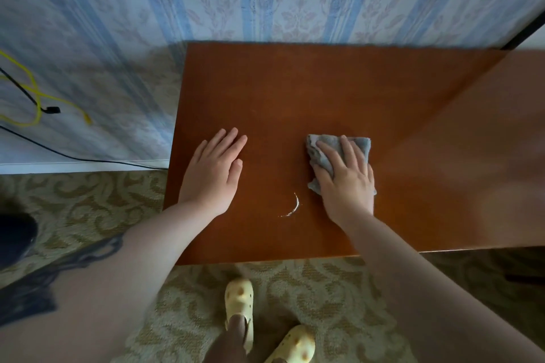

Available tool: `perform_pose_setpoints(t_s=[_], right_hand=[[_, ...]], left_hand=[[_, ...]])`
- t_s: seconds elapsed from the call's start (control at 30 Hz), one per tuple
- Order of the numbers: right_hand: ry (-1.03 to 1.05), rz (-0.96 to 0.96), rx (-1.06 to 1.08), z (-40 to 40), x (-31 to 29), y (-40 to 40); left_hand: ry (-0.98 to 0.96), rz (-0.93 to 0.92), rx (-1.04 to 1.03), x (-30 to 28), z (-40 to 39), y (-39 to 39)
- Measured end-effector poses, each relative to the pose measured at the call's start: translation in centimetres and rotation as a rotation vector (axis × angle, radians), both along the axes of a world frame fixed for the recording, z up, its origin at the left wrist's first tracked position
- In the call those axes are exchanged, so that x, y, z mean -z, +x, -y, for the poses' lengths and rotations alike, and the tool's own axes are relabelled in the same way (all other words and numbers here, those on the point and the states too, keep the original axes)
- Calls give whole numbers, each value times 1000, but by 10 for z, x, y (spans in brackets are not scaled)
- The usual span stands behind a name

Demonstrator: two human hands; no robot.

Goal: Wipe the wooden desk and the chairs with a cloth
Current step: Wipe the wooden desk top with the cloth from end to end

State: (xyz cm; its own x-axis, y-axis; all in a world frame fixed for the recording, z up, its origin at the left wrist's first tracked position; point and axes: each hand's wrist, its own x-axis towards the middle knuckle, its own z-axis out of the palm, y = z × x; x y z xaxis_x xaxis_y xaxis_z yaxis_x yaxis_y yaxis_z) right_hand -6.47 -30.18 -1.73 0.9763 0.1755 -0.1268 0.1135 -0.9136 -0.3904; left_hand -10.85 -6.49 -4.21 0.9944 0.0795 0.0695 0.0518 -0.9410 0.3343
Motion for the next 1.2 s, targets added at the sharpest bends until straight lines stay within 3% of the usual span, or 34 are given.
perform_pose_setpoints(t_s=[0.1,0.2,0.27,0.33,0.4,0.47,0.57,0.7,0.73,0.77,0.87,0.93,1.0,1.13,1.17,1.2], right_hand=[[-22,18,-251,-25,-1,-29],[-109,-26,-515,14,-12,-15],[-179,-18,-375,46,-11,0],[-134,41,-19,56,-10,-2],[-34,54,221,28,-2,-20],[4,42,274,-20,4,-46],[51,52,90,-61,2,-79],[-4,-13,-492,6,-11,-63],[-41,-18,-465,26,-12,-51],[-39,-11,-308,37,-11,-40],[24,89,304,4,-2,-31],[57,120,378,-48,5,-49],[114,183,169,-89,6,-86],[50,139,-735,-66,1,-134],[-11,154,-786,-43,2,-126],[-57,166,-696,-23,5,-113]], left_hand=[[-22,-16,-8,-2,1,1],[-54,-5,-7,-2,1,0],[-79,7,-4,-3,0,-1],[-97,3,1,-3,0,0],[-104,-14,7,-4,1,0],[-117,-34,13,-5,0,0],[-194,-84,46,-8,-4,0],[-289,-199,128,-15,-14,0],[-278,-220,145,-16,-15,0],[-253,-238,155,-16,-15,0],[-154,-281,160,-17,-13,1],[-175,-311,151,-18,-12,2],[-220,-341,141,-19,-13,5],[-269,-365,160,-23,-16,6],[-278,-355,168,-24,-16,5],[-282,-330,165,-24,-15,4]])
